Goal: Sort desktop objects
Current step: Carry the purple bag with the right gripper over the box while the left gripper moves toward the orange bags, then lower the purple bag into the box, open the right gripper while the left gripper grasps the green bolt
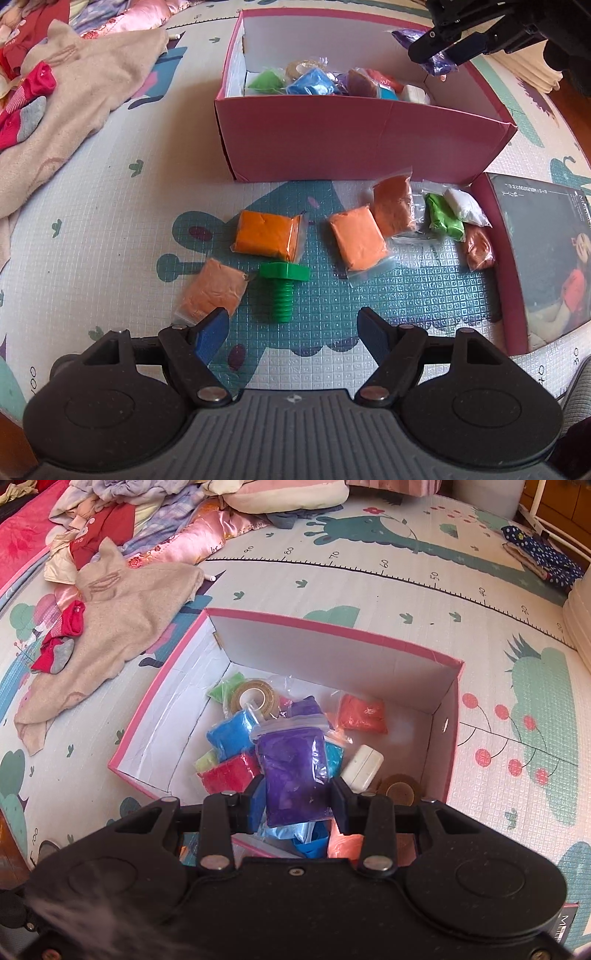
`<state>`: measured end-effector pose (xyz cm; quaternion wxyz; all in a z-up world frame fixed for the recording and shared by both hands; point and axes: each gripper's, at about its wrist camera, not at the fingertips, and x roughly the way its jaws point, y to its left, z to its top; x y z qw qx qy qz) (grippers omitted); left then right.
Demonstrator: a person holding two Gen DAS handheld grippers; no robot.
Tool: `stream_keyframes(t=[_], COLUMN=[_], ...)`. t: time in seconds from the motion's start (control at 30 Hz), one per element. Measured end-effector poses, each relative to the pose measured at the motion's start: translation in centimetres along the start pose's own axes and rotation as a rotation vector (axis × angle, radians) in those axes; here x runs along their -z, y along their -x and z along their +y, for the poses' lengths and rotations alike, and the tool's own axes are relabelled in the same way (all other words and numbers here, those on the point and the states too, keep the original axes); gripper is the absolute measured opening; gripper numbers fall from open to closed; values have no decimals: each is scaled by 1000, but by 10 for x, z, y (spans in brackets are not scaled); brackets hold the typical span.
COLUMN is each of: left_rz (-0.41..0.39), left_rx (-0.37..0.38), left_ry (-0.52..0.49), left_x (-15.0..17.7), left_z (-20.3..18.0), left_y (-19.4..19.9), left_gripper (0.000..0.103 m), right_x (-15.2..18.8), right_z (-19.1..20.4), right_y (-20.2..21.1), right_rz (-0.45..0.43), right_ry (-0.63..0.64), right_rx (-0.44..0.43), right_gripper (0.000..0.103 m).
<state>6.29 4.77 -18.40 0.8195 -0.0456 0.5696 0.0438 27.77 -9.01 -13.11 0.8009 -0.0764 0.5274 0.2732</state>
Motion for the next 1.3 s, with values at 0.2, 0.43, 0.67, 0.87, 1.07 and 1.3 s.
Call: stream_keyframes(t=[0.2,0.43,0.67,0.87,1.07,1.3], left_rz=[8,32,47,47,47,48], left_rx=[-20,-15,-14,-18,-10,9], left_ry=[-29,-4,-12,3,28,44], left_x=[-1,-3,-4,-4,-8,-15], left_z=[-12,-9,-10,-9,-3,1], left_y=[-20,-35,-48,-56,-62,-67], left_gripper=[76,76,76,76,76,76], right_x=[-1,1,2,4,3,2], right_z=[-2,-11,-15,-17,-17,-20], right_y=[-21,-37,-48,-56,-61,-68], right_rz=[19,52,86,109,124,139], right_ry=[-2,-24,-28,-30,-21,-32], right_rx=[-2,-4,-5,2,5,7], right_gripper=[37,37,37,37,37,37])
